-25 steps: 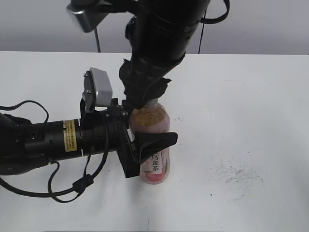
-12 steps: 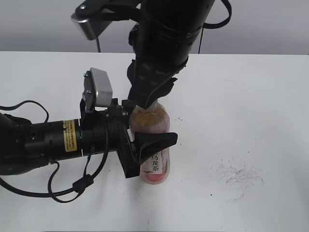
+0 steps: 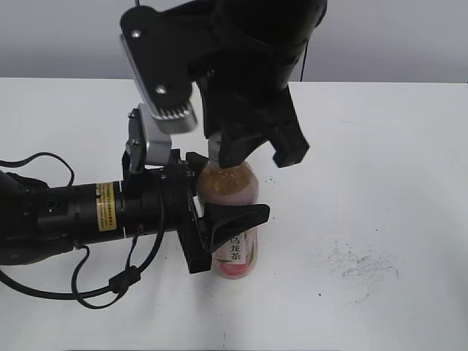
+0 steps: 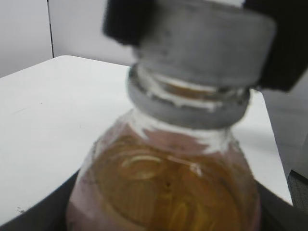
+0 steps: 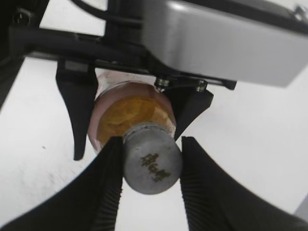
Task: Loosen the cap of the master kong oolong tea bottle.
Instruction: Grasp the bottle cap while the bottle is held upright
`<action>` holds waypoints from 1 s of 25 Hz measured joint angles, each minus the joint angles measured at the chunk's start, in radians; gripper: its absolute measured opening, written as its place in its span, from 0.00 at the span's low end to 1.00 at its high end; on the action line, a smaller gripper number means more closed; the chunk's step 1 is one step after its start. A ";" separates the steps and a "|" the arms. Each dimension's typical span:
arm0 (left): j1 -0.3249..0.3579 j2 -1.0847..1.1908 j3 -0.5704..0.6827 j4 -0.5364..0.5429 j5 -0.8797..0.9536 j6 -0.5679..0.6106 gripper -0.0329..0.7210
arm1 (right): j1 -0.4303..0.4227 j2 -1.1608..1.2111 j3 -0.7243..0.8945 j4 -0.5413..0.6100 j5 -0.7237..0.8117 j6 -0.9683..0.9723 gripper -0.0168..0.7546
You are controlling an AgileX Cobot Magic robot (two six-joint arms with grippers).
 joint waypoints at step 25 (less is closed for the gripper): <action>-0.002 0.000 0.000 -0.011 0.000 -0.006 0.63 | 0.003 -0.031 -0.045 -0.005 0.031 -1.473 0.37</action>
